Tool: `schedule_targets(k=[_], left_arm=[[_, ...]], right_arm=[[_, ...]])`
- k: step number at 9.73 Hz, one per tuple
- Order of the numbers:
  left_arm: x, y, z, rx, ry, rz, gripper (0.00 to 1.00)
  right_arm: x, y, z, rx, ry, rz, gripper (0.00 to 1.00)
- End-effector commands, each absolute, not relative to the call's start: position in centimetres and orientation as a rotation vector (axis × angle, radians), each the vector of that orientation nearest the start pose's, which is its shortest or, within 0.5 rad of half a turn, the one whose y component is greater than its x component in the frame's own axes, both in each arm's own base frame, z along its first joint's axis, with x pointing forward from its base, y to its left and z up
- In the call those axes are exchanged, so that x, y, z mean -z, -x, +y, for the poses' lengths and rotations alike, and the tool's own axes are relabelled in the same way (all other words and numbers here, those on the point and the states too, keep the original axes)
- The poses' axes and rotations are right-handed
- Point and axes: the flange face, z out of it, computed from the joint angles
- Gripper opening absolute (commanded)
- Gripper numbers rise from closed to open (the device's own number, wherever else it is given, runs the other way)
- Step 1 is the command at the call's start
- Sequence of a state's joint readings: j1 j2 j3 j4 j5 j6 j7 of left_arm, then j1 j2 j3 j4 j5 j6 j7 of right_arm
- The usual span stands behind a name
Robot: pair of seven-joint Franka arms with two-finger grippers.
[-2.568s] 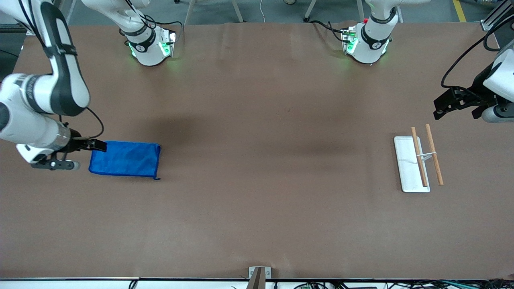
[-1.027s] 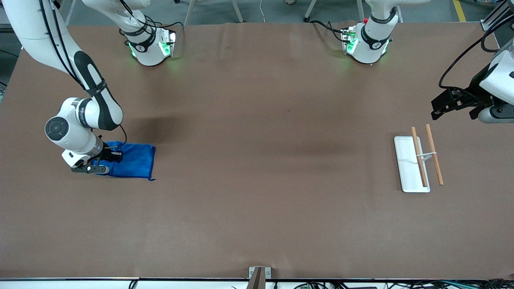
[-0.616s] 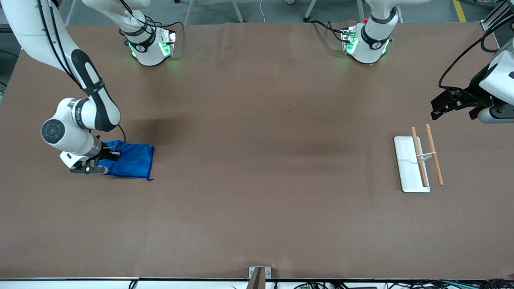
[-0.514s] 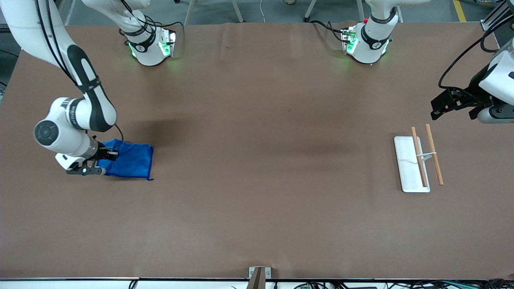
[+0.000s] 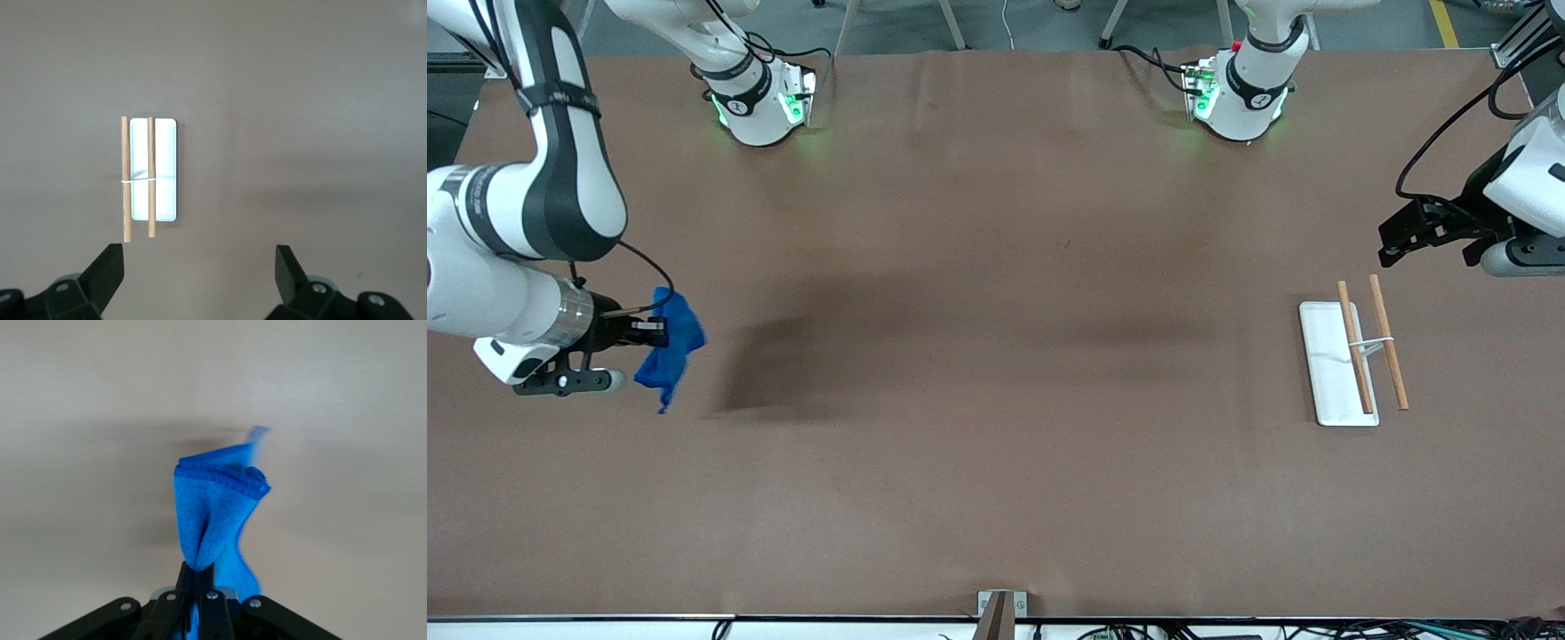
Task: Right arm passes towel to left arm to hang
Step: 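Lift the blue towel with the right gripper toward the table's middle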
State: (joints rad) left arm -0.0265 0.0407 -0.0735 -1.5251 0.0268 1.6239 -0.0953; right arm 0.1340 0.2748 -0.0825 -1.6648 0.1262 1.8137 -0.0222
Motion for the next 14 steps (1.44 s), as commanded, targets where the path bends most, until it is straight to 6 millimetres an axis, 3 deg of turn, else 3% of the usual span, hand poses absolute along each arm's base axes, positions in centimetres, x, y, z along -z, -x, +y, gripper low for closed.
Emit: schedule_targets(k=[1,3,5,7,11,14], left_arm=[[-61.3,-57.4,-5.2,0.035,3.114,0.035,1.00],[-61.2,-57.4,-5.2,0.030,3.113,0.059,1.00],[-61.0,-57.4,-5.3,0.025,3.113,0.109,1.00],[-60.1,-57.4,-5.7,-0.011,3.133,0.128,1.00],[-56.9,-56.7,-5.8,-0.146,3.274,0.233,1.00],[-54.7,-56.1,-3.0,-0.268,3.477,0.352,1.00]], right_arm=[[-46.6,-61.9,15.6,-0.150,2.977,-0.024,0.01],[-49.4,-61.3,24.1,-0.051,2.806,0.048,0.01],[-47.8,-59.9,32.3,-0.065,2.634,0.130,0.01],[-47.0,-57.9,38.9,-0.104,2.440,0.231,0.01],[-48.9,-54.8,44.6,-0.349,1.980,0.436,0.01],[-49.3,-54.3,46.1,-0.493,1.679,0.591,0.01]])
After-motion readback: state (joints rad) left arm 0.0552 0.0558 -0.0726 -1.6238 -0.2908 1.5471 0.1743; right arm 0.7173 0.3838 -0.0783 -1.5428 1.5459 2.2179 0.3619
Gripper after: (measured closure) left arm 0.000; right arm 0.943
